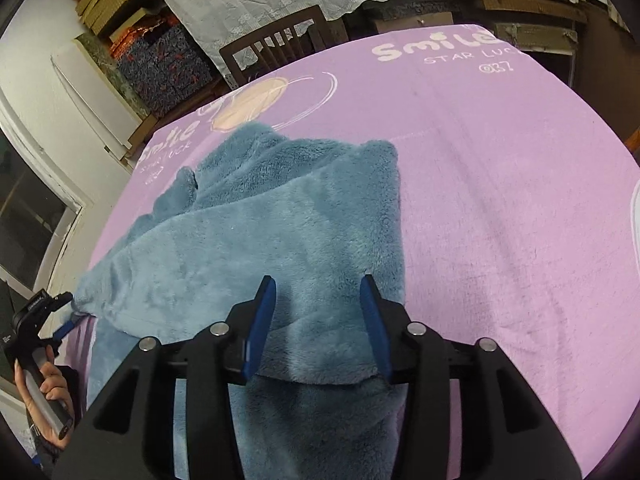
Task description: Fold large clothes
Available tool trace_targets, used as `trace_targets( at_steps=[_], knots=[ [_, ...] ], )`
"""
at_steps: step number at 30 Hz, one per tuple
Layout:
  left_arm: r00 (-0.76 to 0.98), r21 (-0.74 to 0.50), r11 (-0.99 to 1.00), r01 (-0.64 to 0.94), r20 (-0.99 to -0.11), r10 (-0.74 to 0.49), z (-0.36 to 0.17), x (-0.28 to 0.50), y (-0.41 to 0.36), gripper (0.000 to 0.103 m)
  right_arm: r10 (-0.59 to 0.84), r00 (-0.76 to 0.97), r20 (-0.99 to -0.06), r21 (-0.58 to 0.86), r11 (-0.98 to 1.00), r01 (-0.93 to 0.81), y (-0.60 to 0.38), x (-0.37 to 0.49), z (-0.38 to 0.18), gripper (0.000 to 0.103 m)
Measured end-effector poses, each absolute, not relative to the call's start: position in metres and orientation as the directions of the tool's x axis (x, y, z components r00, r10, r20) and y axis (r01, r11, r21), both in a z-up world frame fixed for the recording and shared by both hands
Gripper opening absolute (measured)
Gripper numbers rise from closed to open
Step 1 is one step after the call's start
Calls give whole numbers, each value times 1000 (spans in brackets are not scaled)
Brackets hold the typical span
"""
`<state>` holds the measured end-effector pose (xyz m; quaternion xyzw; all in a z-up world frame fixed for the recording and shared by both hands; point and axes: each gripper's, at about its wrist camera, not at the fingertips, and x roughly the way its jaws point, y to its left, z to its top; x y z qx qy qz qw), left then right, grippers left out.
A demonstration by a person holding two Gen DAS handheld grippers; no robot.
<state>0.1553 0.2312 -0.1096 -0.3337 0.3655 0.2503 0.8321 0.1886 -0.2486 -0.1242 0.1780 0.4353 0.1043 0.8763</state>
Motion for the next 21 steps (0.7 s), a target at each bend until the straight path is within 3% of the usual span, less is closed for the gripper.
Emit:
trace_targets(
  at_steps=[10, 11, 12, 13, 17, 21],
  knots=[
    [555, -437, 422, -794, -804, 212, -115, 172, 265, 75, 306, 609, -732, 354, 934, -43, -239, 188, -121, 53],
    [572, -449, 426, -785, -789, 222, -113, 175, 264, 62, 309, 609, -731, 359, 932, -42, -239, 189, -122, 53],
    [577, -430, 464, -775, -782, 238, -110, 181, 261, 16, 311, 609, -729, 365, 930, -39, -240, 189, -122, 53],
    [568, -392, 507, -767, -782, 255, -108, 185, 258, 11, 315, 611, -726, 374, 927, -33, -243, 189, -122, 53],
    [573, -305, 590, -748, -744, 343, -91, 186, 235, 9, 314, 621, -719, 389, 921, -15, -248, 188, -121, 53],
    [643, -168, 727, -666, -624, 445, -49, 190, 186, 9, 293, 627, -721, 383, 924, 8, -251, 188, -121, 53]
  ],
)
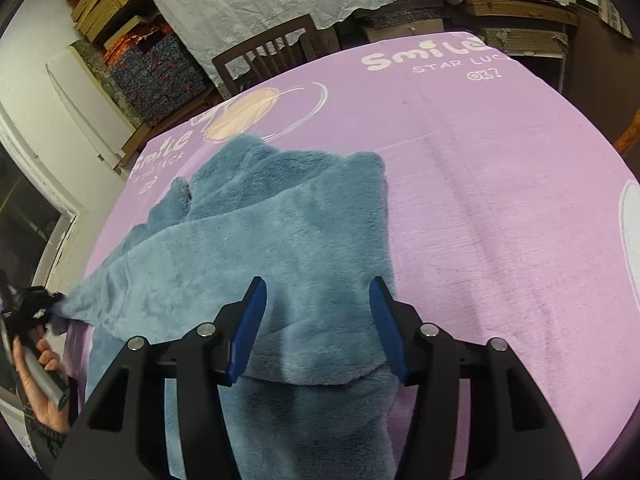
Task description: Fold large clothes
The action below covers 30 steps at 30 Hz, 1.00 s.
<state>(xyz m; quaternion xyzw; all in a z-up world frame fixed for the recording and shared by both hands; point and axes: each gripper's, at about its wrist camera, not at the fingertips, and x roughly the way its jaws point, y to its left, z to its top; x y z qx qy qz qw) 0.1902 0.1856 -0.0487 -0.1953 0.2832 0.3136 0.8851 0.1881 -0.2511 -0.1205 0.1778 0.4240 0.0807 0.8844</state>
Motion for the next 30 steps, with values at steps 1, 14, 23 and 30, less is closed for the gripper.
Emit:
trace_targets(
  at_steps=[1, 14, 23, 30],
  knots=[
    [669, -115, 768, -631, -581, 463, -37, 191, 164, 9, 289, 629, -722, 383, 923, 16, -253, 188, -121, 53],
    [847, 516, 856, 26, -466, 255, -85, 186, -110, 81, 302, 636, -710, 446, 892, 74, -277, 188, -123, 59],
    [866, 198, 977, -72, -474, 160, -29, 169, -20, 100, 346, 652, -675, 483, 875, 35, -276, 186, -117, 60],
    [700, 74, 960, -270, -669, 249, -79, 210, 63, 98, 363, 664, -654, 460, 887, -32, -263, 182, -113, 60]
  ],
)
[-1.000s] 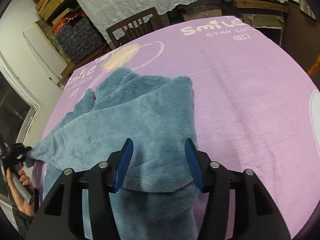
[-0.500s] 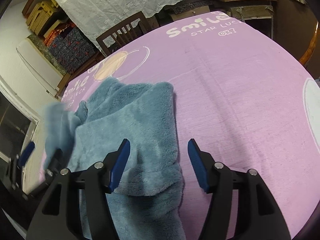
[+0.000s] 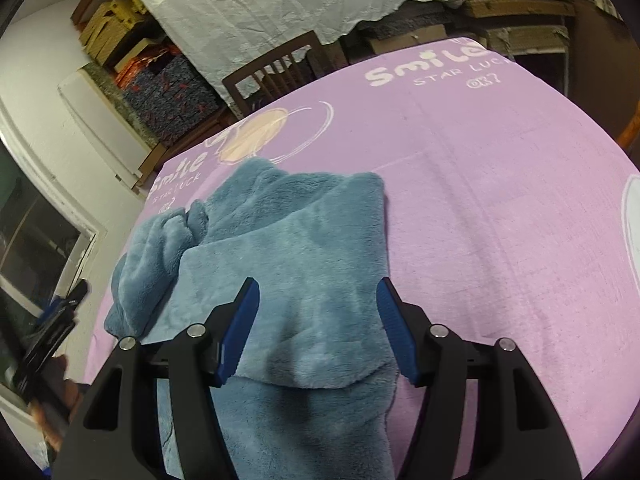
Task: Fold large clothes
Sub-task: 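Grasp the jacket side edge with the right gripper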
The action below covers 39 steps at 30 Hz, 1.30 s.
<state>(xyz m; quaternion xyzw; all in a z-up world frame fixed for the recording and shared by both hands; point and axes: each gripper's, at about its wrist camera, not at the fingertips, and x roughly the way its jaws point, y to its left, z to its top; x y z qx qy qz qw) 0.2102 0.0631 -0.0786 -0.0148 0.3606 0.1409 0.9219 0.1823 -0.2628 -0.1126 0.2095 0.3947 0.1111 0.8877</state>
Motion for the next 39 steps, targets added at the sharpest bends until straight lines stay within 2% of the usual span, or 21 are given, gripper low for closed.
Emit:
trace_targets(
  at_steps=[4, 8, 10, 12, 15, 16, 19, 24, 26, 28, 30, 32, 35, 36, 37, 38, 39],
  knots=[
    [576, 105, 954, -282, -777, 256, -112, 233, 73, 98, 373, 657, -655, 445, 893, -64, -253, 181, -113, 60],
    [562, 99, 947, -305, -784, 263, -116, 231, 80, 99, 328, 688, -647, 350, 930, -114, -231, 171, -106, 60],
    [547, 27, 944, -328, -810, 213, -116, 231, 89, 99, 303, 704, -642, 324, 940, -109, -217, 170, -99, 61],
    [536, -51, 936, -349, -830, 154, -118, 230, 99, 99, 337, 692, -638, 339, 930, -140, -197, 175, -87, 62],
    [530, -80, 930, -358, -837, 132, -121, 233, 106, 99, 379, 663, -646, 320, 922, -216, -142, 195, -56, 63],
    [530, -81, 929, -360, -838, 132, -121, 233, 106, 99, 375, 645, -666, 279, 927, -251, -114, 206, -45, 67],
    [526, -94, 927, -363, -842, 121, -121, 232, 105, 99, 327, 625, -709, 151, 936, -318, -48, 231, -32, 68],
    [516, -120, 919, -375, -851, 100, -123, 235, 110, 100, 160, 616, -771, -43, 952, -302, 12, 267, -52, 66],
    [514, -114, 920, -375, -851, 104, -124, 237, 109, 100, 121, 588, -800, -49, 963, -265, 9, 282, -68, 51],
    [514, -114, 920, -375, -852, 103, -124, 237, 109, 100, 134, 564, -815, -6, 971, -239, -6, 284, -78, 8],
    [515, -118, 920, -374, -852, 100, -123, 237, 109, 100, 173, 586, -791, 55, 975, -214, -25, 275, -73, 8],
    [515, -118, 919, -375, -851, 101, -123, 237, 109, 100, 243, 649, -721, 137, 968, -210, -61, 245, -55, 9],
    [515, -106, 921, -375, -850, 112, -123, 238, 108, 100, 268, 691, -672, 239, 961, -140, -121, 208, -52, 10],
    [515, -100, 921, -375, -849, 118, -123, 238, 107, 100, 277, 685, -674, 297, 951, -92, -148, 199, -62, 22],
    [516, -96, 922, -376, -848, 122, -123, 237, 107, 100, 284, 670, -686, 343, 938, -46, -168, 196, -75, 51],
    [517, -93, 922, -376, -847, 125, -123, 237, 107, 100, 295, 658, -693, 406, 914, 18, -192, 193, -90, 65],
    [517, -92, 923, -374, -847, 125, -124, 237, 107, 100, 309, 656, -689, 467, 881, 75, -212, 191, -102, 71]
  ],
)
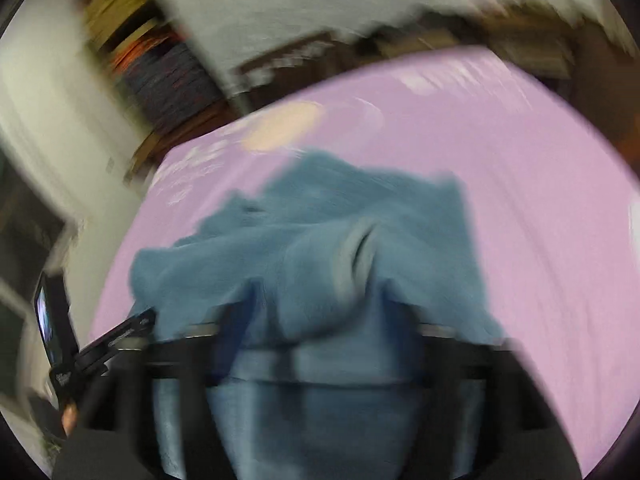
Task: Fold large clothes
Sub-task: 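Grasp the jacket side edge with the right gripper, then fold the grasped side edge over the jacket body with the right gripper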
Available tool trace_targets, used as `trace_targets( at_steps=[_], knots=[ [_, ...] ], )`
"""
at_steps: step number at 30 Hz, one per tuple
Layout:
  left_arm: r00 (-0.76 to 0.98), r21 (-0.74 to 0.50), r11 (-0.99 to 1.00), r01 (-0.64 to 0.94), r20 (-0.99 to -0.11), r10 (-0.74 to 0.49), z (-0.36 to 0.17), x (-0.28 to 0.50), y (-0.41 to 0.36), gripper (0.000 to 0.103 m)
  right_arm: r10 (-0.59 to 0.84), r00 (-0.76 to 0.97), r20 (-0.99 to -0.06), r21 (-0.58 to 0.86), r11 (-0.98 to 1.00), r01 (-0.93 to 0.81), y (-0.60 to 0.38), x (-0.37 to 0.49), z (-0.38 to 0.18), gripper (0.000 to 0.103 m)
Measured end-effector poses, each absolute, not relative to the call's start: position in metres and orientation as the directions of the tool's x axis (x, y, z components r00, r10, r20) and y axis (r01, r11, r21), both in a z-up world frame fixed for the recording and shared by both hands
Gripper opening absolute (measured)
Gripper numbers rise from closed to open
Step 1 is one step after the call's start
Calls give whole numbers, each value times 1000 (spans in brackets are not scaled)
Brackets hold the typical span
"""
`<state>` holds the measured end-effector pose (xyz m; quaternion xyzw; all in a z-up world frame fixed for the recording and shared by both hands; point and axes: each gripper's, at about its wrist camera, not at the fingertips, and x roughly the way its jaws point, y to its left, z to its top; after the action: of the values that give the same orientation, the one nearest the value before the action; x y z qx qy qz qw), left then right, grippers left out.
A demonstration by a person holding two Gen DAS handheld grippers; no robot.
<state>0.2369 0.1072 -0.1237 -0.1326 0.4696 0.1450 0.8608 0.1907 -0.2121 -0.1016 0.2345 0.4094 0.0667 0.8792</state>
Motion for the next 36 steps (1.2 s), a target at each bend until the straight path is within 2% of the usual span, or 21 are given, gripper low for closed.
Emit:
trace_targets(
  at_steps=[4, 9, 11, 13, 14, 15, 18, 21, 25, 31, 36],
  knots=[
    [522, -98, 924, -369, -845, 119, -123, 237, 108, 100, 459, 638, -618, 674, 727, 129, -249, 191, -125, 71],
    [622, -80, 935, -345, -765, 164, -98, 227, 98, 99, 428, 650, -627, 611, 788, 71, -230, 193, -114, 68],
    [681, -103, 948, -301, -719, 138, -86, 221, 90, 99, 406, 641, -651, 550, 834, 31, -213, 202, -107, 65],
    [708, -124, 962, -242, -701, 88, -82, 219, 82, 99, 364, 625, -690, 469, 883, 4, -193, 209, -105, 40],
    [710, -129, 970, -205, -702, 57, -84, 220, 76, 99, 325, 624, -711, 417, 909, 2, -186, 210, -105, 32],
    [704, -124, 975, -182, -709, 41, -86, 222, 70, 99, 287, 628, -723, 371, 929, 2, -180, 212, -107, 18],
    [647, -63, 989, -133, -761, 39, -103, 234, 54, 99, 265, 620, -738, 343, 939, 8, -182, 213, -121, 17],
    [597, 54, 991, -123, -793, 117, -122, 242, 39, 100, 324, 604, -728, 418, 908, 16, -197, 219, -132, 14],
    [609, 45, 990, -130, -784, 116, -120, 238, 41, 100, 322, 615, -720, 417, 909, 12, -198, 213, -129, 15],
    [711, -14, 988, -155, -696, 102, -91, 221, 48, 100, 377, 685, -624, 488, 872, -35, -208, 201, -100, 15],
    [722, -39, 988, -150, -687, 82, -90, 223, 52, 100, 414, 701, -581, 513, 855, -79, -206, 196, -86, 15]
  ],
)
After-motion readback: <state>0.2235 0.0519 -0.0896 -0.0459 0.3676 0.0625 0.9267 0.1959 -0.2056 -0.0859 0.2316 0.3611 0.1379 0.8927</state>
